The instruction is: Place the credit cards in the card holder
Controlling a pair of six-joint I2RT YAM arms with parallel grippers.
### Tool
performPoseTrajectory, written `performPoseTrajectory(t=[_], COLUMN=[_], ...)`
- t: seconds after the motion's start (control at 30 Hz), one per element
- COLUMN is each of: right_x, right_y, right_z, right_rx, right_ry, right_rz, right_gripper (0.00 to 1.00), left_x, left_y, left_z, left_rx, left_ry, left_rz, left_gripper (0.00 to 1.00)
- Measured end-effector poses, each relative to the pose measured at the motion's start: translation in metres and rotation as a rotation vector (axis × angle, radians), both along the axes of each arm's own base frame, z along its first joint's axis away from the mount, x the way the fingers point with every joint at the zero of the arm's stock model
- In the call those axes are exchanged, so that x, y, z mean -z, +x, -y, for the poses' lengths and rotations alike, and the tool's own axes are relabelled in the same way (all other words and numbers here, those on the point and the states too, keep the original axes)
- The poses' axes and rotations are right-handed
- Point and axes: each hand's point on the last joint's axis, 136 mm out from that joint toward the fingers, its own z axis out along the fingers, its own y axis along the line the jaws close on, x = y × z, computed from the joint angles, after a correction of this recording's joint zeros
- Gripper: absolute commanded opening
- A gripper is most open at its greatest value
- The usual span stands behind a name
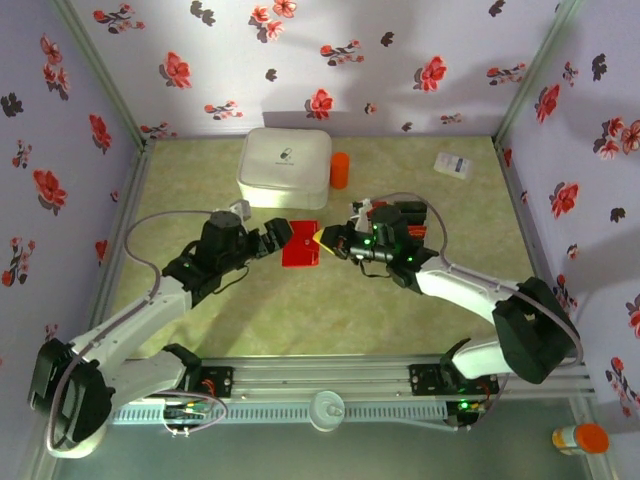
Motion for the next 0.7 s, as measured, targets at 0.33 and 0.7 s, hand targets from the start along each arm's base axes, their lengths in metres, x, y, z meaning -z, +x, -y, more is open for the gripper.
performPoseTrajectory(t=[0.33, 0.7], right_x=[-0.002, -0.014], right_y=[0.000, 0.002], right_z=[-0.001, -0.007], right_rx=[-0.019, -0.030], right_ry=[0.035, 0.102], right_rz=[-0.044, -0.046], right_gripper=[0.00, 0.00], left_x=[-0.010, 0.001], left_y=[0.009, 0.017], left_z=[0.013, 0.028], left_rx=[0.041, 0.062], left_ry=[-0.201, -0.289], left_rz=[0.029, -0.005], left_gripper=[0.96, 0.72])
